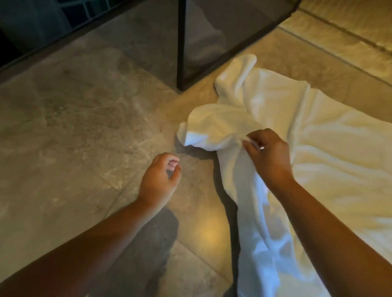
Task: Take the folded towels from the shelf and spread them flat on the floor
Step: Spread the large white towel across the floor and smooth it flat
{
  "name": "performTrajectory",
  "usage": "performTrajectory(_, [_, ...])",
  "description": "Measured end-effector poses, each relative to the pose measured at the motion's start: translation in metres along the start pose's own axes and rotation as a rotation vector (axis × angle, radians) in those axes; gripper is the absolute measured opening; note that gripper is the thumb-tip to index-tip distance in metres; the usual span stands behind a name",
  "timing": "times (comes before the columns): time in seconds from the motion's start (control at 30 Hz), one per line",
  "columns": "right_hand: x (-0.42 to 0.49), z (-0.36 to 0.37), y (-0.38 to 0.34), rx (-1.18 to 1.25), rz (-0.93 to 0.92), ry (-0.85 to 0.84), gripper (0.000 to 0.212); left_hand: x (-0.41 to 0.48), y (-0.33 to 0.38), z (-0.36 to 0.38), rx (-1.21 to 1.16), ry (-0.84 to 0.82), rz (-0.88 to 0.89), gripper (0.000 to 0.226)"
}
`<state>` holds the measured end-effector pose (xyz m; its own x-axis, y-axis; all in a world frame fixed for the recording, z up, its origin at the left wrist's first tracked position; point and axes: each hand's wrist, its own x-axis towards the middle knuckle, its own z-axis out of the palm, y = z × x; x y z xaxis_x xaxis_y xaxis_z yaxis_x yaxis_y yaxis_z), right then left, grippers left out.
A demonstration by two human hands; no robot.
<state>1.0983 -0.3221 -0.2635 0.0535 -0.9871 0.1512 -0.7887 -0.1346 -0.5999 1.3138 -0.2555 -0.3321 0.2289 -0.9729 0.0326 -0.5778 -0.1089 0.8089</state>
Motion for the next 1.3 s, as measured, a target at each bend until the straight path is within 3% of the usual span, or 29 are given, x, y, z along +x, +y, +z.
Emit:
performTrajectory(0.13, [0.015,-0.028,0.052,-0.019,0.354,0.164,0.017,0.008,0.016,0.016,-0.004,-0.045,0.03,0.018])
performTrajectory(0.3, [-0.004,-0.03,0.082,0.009,0.622,0.134,0.028,0.005,0.031,0.047,-0.046,-0.167,-0.047,0.022])
performTrajectory(0.37, [-0.014,-0.027,0.072,0.055,0.534,0.155,0.036,0.002,0.035,0.058,-0.064,-0.221,-0.094,0.026])
performTrajectory(0.43, [-0.027,-0.023,0.056,0.025,0.32,0.165,0.041,0.003,0.039,0.069,-0.082,-0.264,-0.152,0.031])
performTrajectory(0.53, [-0.046,-0.013,0.041,-0.107,0.088,0.001,0.056,0.007,0.043,0.086,-0.121,-0.267,-0.238,0.036])
performTrajectory(0.67, [-0.063,-0.002,0.045,-0.31,0.203,-0.336,0.075,0.008,0.047,0.105,-0.163,-0.217,-0.281,0.023])
performTrajectory(0.73, [-0.065,-0.003,0.056,-0.303,0.313,-0.359,0.062,0.006,0.048,0.111,-0.17,-0.212,-0.285,0.017])
performTrajectory(0.9, [-0.062,-0.014,0.072,-0.108,0.429,-0.155,0.017,0.007,0.051,0.12,-0.212,-0.221,-0.299,0.017])
performTrajectory(1.3, [-0.074,-0.024,0.065,0.013,0.383,0.013,0.006,0.019,0.062,0.146,-0.252,-0.073,-0.593,0.014])
